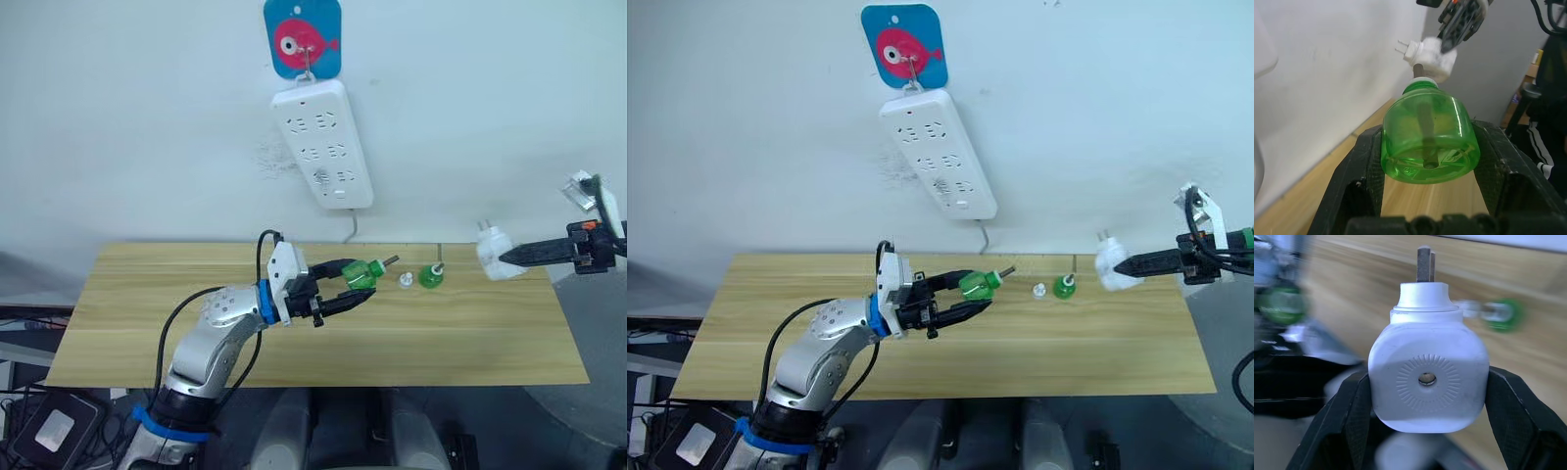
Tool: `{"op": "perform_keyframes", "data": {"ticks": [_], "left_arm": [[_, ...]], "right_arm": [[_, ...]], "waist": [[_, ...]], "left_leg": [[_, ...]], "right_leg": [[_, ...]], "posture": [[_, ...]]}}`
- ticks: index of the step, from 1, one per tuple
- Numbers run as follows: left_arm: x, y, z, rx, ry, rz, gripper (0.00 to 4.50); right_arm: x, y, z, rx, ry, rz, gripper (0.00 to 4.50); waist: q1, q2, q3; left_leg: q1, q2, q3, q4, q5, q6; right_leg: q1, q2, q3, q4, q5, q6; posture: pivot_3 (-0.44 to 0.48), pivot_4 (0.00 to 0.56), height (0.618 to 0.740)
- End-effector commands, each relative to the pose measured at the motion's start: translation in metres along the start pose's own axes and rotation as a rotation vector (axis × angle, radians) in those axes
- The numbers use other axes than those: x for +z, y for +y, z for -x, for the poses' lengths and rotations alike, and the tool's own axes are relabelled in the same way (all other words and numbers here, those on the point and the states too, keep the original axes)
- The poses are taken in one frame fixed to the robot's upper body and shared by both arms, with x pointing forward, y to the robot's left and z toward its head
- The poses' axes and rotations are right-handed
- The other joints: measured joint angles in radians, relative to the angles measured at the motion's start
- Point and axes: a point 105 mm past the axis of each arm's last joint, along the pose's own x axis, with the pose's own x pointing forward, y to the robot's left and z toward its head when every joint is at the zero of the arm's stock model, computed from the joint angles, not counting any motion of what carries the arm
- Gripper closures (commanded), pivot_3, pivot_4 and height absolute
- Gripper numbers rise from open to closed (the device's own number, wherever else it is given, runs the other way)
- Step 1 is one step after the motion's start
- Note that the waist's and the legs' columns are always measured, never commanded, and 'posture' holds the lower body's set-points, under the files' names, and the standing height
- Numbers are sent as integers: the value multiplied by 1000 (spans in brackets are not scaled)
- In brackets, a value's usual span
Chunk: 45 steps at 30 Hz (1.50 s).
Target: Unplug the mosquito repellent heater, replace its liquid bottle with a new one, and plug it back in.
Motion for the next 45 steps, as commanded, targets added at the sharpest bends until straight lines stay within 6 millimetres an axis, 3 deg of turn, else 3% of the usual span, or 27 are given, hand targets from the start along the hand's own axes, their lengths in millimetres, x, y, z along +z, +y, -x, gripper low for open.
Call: {"op": "perform_keyframes", "data": {"ticks": [1,9,22,45], "left_arm": [[12,-8,-7,-92,-39,3,2253],[17,-12,-10,-143,-31,-12,2253],[15,-23,-15,-193,-20,-7,2253],[23,-23,-24,-201,-55,-24,2253]], "right_arm": [[1,37,-4,174,-30,-7,1528],[-1,58,-21,299,-48,24,1528],[-1,72,-34,343,-73,16,1528],[-6,71,-39,321,-57,-14,1528]], "waist": [[0,0,0],[-5,0,0],[-8,0,0],[-9,0,0]], "left_leg": [[0,0,0,0,0,0],[-1,0,1,0,0,0],[-1,0,1,1,0,1],[-1,0,1,1,0,1]], "right_leg": [[0,0,0,0,0,0],[0,0,0,-1,0,0],[0,0,0,0,0,0],[0,1,0,2,0,1]], "posture": [[105,249,740],[86,245,740],[83,239,740],[100,240,740]]}}
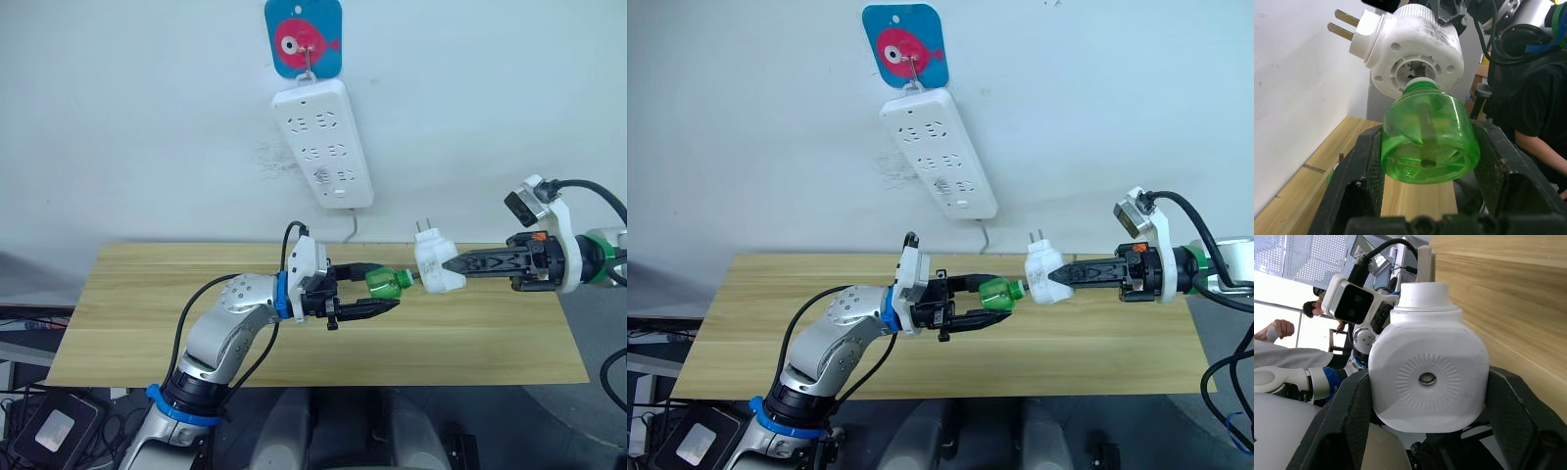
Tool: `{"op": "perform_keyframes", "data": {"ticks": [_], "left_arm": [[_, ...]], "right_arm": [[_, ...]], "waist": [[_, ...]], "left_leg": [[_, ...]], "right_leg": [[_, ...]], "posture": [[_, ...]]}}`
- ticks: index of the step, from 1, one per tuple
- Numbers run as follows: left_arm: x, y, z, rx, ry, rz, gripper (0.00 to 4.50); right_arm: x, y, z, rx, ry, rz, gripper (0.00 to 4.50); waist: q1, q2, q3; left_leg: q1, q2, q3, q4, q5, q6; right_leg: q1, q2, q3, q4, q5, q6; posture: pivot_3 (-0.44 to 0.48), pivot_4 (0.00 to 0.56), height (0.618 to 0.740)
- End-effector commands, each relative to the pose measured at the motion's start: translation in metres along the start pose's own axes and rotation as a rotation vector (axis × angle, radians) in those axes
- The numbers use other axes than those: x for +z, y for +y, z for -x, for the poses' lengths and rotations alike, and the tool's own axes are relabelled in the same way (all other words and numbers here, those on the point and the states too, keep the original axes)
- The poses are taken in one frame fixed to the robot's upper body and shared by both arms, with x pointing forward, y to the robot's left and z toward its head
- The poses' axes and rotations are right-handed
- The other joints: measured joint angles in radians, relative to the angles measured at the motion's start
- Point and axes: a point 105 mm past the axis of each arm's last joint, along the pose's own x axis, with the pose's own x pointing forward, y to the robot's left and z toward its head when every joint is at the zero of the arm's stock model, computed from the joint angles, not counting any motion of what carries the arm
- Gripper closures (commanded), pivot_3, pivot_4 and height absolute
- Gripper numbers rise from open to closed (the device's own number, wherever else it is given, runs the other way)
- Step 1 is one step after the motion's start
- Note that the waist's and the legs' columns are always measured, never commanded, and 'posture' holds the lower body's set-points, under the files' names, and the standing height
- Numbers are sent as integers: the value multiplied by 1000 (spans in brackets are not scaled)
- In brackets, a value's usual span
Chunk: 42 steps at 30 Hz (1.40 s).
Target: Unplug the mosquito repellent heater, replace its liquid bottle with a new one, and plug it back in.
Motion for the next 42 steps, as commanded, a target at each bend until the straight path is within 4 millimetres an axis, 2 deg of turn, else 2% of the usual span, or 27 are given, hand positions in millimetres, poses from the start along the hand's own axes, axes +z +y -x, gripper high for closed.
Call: {"op": "perform_keyframes", "data": {"ticks": [1,14,29,42], "left_arm": [[15,-6,-6,-35,-41,-52,2253],[16,-6,-9,-49,-47,-56,2253],[24,-2,-9,-41,-58,-77,2253],[18,-10,-16,-83,-48,-65,2253]], "right_arm": [[1,7,4,16,-1,17,1528],[-5,15,0,58,36,22,1528],[-2,6,9,-9,4,9,1528],[-2,24,-14,85,39,74,1528]], "waist": [[0,0,0],[0,0,0],[0,0,0],[-1,0,0]], "left_leg": [[0,0,0,0,0,0],[0,0,0,0,0,0],[0,0,0,0,0,0],[0,0,0,0,0,0]], "right_leg": [[0,0,0,0,0,0],[0,0,0,0,0,0],[0,0,0,0,0,0],[0,0,0,0,0,0]], "posture": [[100,240,740],[90,244,740],[91,245,740],[86,243,740]]}}
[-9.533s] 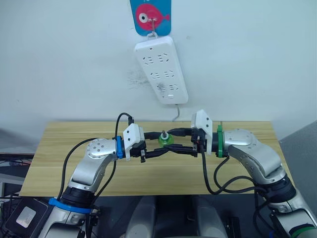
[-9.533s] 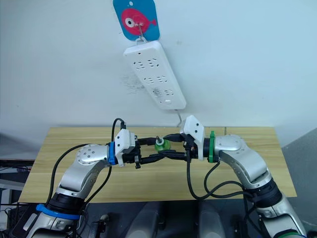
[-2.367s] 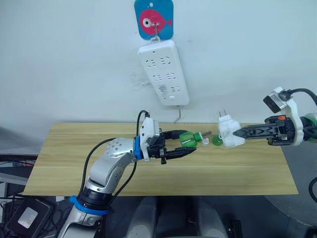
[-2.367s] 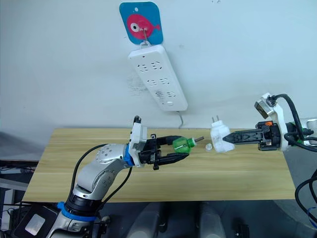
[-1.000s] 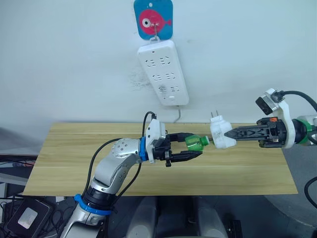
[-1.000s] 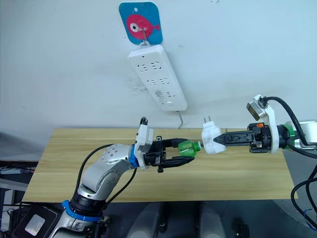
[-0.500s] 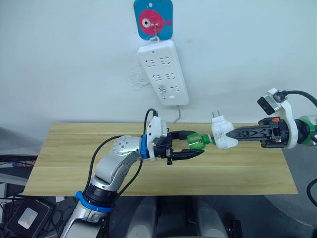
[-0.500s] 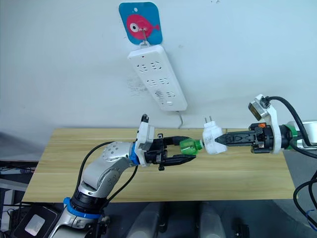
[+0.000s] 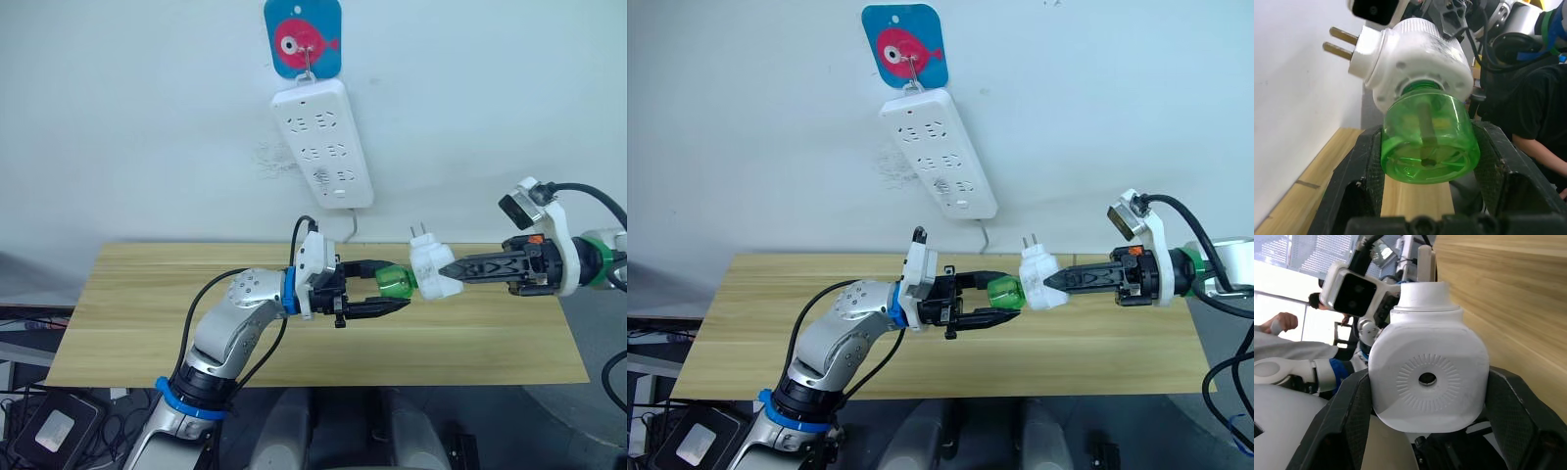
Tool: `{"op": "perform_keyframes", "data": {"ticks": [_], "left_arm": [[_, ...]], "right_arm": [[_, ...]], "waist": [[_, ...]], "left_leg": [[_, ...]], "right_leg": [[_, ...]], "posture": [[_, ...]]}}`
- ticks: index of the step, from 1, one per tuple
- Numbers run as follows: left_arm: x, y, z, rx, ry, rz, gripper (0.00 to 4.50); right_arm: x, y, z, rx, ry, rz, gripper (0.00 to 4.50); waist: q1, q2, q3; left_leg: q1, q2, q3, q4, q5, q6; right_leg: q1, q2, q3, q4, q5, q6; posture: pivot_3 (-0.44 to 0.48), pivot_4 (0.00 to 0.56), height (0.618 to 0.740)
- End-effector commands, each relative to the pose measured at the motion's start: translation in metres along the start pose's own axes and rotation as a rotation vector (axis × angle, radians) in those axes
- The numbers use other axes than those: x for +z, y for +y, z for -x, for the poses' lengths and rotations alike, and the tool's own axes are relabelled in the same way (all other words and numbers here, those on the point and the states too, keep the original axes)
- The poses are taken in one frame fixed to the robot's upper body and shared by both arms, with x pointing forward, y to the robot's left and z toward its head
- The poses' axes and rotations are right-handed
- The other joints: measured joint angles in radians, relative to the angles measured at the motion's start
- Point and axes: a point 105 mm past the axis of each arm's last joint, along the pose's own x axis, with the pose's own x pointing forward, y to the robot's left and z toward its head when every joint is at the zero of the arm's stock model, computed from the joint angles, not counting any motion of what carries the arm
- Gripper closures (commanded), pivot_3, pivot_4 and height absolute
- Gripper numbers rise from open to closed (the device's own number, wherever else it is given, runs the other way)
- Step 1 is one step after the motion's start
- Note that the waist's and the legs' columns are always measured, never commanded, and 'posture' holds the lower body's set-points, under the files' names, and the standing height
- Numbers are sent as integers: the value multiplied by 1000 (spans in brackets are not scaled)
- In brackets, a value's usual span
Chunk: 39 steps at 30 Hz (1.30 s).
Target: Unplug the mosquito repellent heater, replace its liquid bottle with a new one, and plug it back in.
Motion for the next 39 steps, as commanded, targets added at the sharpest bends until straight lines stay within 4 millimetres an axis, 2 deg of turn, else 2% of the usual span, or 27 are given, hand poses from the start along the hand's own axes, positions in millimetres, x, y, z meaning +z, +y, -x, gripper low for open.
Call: {"op": "perform_keyframes", "data": {"ticks": [1,9,11,14,18,25,28,30,33,36,39], "left_arm": [[11,-8,-8,-45,-36,-43,2253],[9,-11,-12,-64,-39,-38,2253],[9,-11,-12,-62,-42,-41,2253],[8,-6,-10,-36,-42,-54,2253],[10,0,-9,-19,-46,-68,2253],[21,6,-14,3,-80,-80,2253],[23,9,-12,9,-81,-83,2253],[24,8,-9,0,-76,-76,2253],[21,2,-5,-34,-54,-59,2253],[20,-3,0,-64,-32,-44,2253],[20,-7,4,-91,-15,-25,2253]], "right_arm": [[2,19,-8,65,11,65,1528],[-4,27,-20,48,29,94,1528],[-5,26,-20,43,26,91,795],[-6,19,-17,3,10,76,44],[-13,20,-16,4,28,67,44],[-42,20,-17,-22,134,70,44],[-53,9,-8,-98,177,94,44],[-43,-15,7,-205,112,96,44],[-22,-43,25,-311,5,120,608],[0,-56,28,-340,-87,144,1699],[18,-59,21,-319,-147,160,2792]], "waist": [[0,0,0],[0,0,0],[0,0,0],[2,0,0],[1,0,0],[2,0,0],[3,0,0],[3,0,0],[1,0,0],[-8,0,0],[-9,0,0]], "left_leg": [[0,0,0,0,0,0],[0,0,0,0,0,0],[0,0,0,0,0,0],[0,0,0,0,0,0],[0,0,0,0,0,0],[0,0,0,1,0,0],[0,0,0,1,0,0],[0,0,0,1,0,0],[0,0,0,2,0,0],[0,0,1,1,0,0],[0,0,0,1,0,0]], "right_leg": [[0,0,0,0,0,0],[0,0,0,0,0,0],[0,0,0,0,0,0],[0,0,0,0,0,0],[0,0,0,0,0,0],[0,0,0,0,0,1],[0,0,-1,0,0,1],[0,0,-1,0,0,1],[1,0,0,0,0,1],[0,1,0,0,0,1],[-1,1,0,2,0,1]], "posture": [[86,243,740],[84,241,740],[87,237,740],[87,237,740],[91,232,740],[97,230,740],[101,232,740],[99,233,740],[96,237,740],[94,237,740],[87,240,740]]}}
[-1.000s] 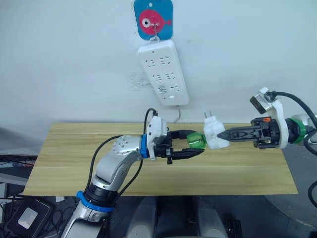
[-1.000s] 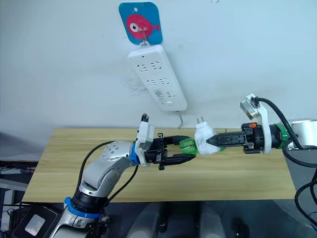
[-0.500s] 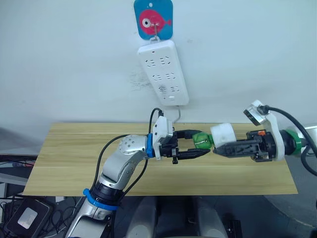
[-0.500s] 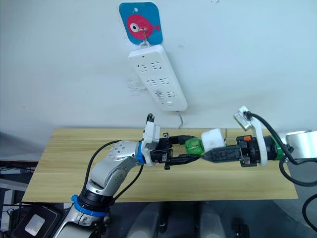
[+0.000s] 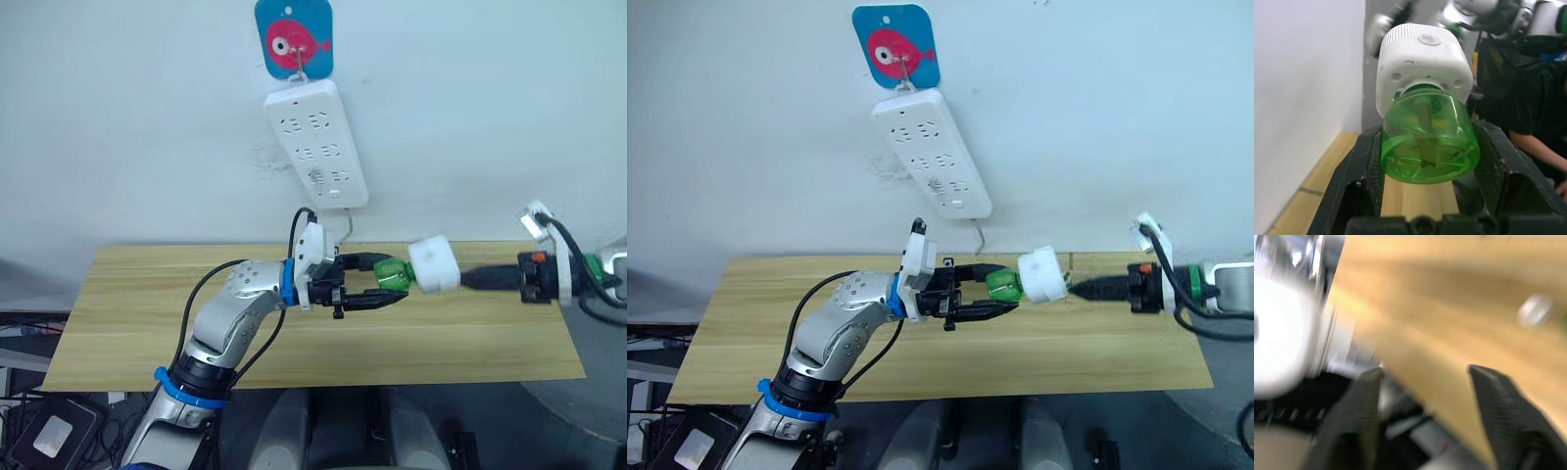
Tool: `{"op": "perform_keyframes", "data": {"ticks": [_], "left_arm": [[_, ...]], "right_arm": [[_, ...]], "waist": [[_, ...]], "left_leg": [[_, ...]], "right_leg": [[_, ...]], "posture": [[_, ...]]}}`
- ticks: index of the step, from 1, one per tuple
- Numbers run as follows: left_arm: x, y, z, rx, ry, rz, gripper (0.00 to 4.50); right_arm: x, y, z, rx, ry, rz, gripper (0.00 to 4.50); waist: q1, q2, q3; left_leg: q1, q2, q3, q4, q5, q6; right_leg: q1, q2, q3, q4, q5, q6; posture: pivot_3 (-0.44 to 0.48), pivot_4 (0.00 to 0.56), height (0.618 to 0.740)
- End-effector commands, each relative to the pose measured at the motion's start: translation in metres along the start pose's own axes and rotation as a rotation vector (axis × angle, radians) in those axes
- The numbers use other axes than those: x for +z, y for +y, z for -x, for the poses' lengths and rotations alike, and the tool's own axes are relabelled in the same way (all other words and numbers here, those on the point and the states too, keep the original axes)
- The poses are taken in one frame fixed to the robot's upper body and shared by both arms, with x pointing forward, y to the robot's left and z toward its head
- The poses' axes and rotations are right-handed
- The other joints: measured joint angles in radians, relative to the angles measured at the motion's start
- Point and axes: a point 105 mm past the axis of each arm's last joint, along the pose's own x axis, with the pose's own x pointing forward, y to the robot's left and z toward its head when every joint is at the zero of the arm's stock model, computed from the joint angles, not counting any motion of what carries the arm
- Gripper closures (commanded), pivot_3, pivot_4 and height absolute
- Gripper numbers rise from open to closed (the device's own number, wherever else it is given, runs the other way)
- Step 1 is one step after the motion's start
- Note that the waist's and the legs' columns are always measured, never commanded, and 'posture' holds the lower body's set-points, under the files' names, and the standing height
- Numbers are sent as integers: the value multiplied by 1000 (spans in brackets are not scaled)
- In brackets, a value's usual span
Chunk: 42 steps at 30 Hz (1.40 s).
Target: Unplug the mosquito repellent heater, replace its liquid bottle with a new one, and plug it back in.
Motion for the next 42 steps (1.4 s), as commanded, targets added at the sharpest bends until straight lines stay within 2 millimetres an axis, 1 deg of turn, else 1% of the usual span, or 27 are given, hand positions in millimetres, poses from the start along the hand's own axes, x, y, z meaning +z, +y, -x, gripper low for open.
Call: {"op": "perform_keyframes", "data": {"ticks": [1,3,4,5,6,9,10,12,14,16,22,26,27,29,31,32,33,35,37,39,42], "left_arm": [[15,-13,2,-69,-34,-18,2253],[16,-14,2,-75,-29,-15,2253],[16,-14,2,-75,-28,-13,2253],[16,-14,1,-73,-28,-12,2253],[17,-12,1,-66,-31,-11,2253],[21,-7,1,-41,-43,-9,2253],[22,-5,1,-30,-44,-14,2253],[23,-2,2,-13,-45,-18,2253],[23,1,4,4,-43,-18,2253],[21,3,6,18,-34,-17,2253],[16,5,7,31,-23,-13,2253],[14,4,7,20,-15,-12,2253],[14,4,7,16,-14,-13,2253],[14,3,6,7,-13,-12,2253],[14,2,5,-2,-12,-9,2253],[13,1,5,-7,-10,-8,2253],[13,0,5,-9,-9,-7,2253],[13,-1,5,-13,-8,-5,2253],[13,-2,5,-17,-8,-3,2253],[13,-2,5,-18,-8,-2,2253],[13,-3,6,-18,-7,-1,2253]], "right_arm": [[21,2,-7,29,-76,26,3174],[30,10,-17,85,-103,13,4020],[32,16,-22,119,-105,12,4315],[31,22,-27,148,-96,15,4472],[27,27,-30,174,-77,13,4472],[4,42,-34,247,23,12,4472],[-6,47,-34,270,57,11,4472],[-18,56,-31,308,100,10,4472],[-25,65,-26,349,118,7,4472],[-25,75,-20,399,115,6,4472],[-17,106,-2,544,112,20,4472],[-4,119,-1,572,78,33,4472],[1,120,-3,568,60,34,4472],[17,119,-11,541,-12,43,4472],[45,108,-24,444,-135,61,4472],[56,96,-32,347,-185,82,4472],[64,89,-37,280,-216,96,4472],[70,78,-43,192,-234,139,4472],[71,65,-45,117,-230,181,4472],[72,58,-44,97,-229,184,4472],[65,56,-42,124,-190,194,4472]], "waist": [[-1,0,0],[0,0,0],[1,0,0],[1,0,0],[2,0,0],[12,0,0],[14,0,0],[13,0,0],[10,0,0],[9,0,0],[4,0,0],[4,0,0],[4,0,0],[2,0,0],[-3,-1,0],[-4,-1,0],[-7,-1,0],[-7,-1,0],[-3,-1,0],[-4,-1,0],[-7,-1,0]], "left_leg": [[0,0,0,0,0,0],[0,0,0,0,0,0],[0,0,0,0,0,0],[0,0,0,0,0,0],[0,0,0,0,0,0],[0,-1,-1,0,0,0],[-1,-1,-2,0,0,0],[-1,-1,-2,0,-1,1],[-1,-1,-1,0,-1,1],[-1,-1,-1,1,-1,1],[0,0,-1,1,-1,1],[0,-1,0,1,-1,1],[0,0,0,1,-1,1],[0,0,0,1,-1,1],[0,0,0,1,-1,1],[0,0,0,1,-1,1],[0,0,1,1,-1,1],[0,0,1,1,-1,1],[-1,-1,0,1,-1,1],[-1,-1,0,1,-1,2],[-1,-1,0,0,-1,2]], "right_leg": [[0,0,0,0,0,0],[0,0,0,0,0,0],[0,-1,0,0,0,0],[0,-1,0,0,0,0],[0,-1,0,0,0,0],[0,-1,0,0,0,0],[1,-1,0,-1,0,0],[1,-1,0,-2,0,0],[1,-1,0,-2,0,0],[1,-1,0,-2,0,0],[1,-1,0,-1,0,0],[1,-1,0,-2,0,0],[1,-1,0,-2,0,0],[1,-1,0,-1,0,0],[1,-1,1,-1,0,0],[1,-1,1,-1,0,0],[1,-1,1,-1,0,0],[1,-1,1,-1,0,0],[1,-1,1,-1,0,0],[1,-1,1,-2,0,0],[0,-1,1,-2,0,0]], "posture": [[89,240,740],[92,242,740],[92,243,740],[92,243,740],[94,245,740],[97,248,740],[101,251,740],[104,253,740],[103,253,740],[102,254,740],[85,251,740],[79,248,740],[76,248,740],[74,248,740],[72,249,740],[72,249,740],[71,250,740],[74,249,740],[77,249,740],[79,250,740],[85,249,740]]}}
